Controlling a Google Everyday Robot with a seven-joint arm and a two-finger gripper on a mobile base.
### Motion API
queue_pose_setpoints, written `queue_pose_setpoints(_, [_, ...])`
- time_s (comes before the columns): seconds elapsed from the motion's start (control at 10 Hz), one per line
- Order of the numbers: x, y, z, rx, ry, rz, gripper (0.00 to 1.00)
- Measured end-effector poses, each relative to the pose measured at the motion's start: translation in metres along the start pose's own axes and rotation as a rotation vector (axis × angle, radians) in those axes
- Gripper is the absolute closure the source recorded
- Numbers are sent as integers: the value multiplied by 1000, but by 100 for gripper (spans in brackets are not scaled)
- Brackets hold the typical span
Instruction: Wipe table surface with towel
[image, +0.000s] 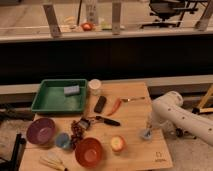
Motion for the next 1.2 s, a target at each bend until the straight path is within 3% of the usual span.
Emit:
queue_pose_setpoints(0.2, [-19,-15,-5,28,-20,-64,100])
queue_pose_setpoints(0.4, [-40,-14,-6,38,-52,-119,100])
queue_pose_setpoints(0.8, [-71,31,-11,16,-111,-172,100])
queue_pose_setpoints(1.0, [-58,48,-8,-8,-107,-143,100])
queue_pose_setpoints(1.2, [-29,60,-6,-28,-76,-88,100])
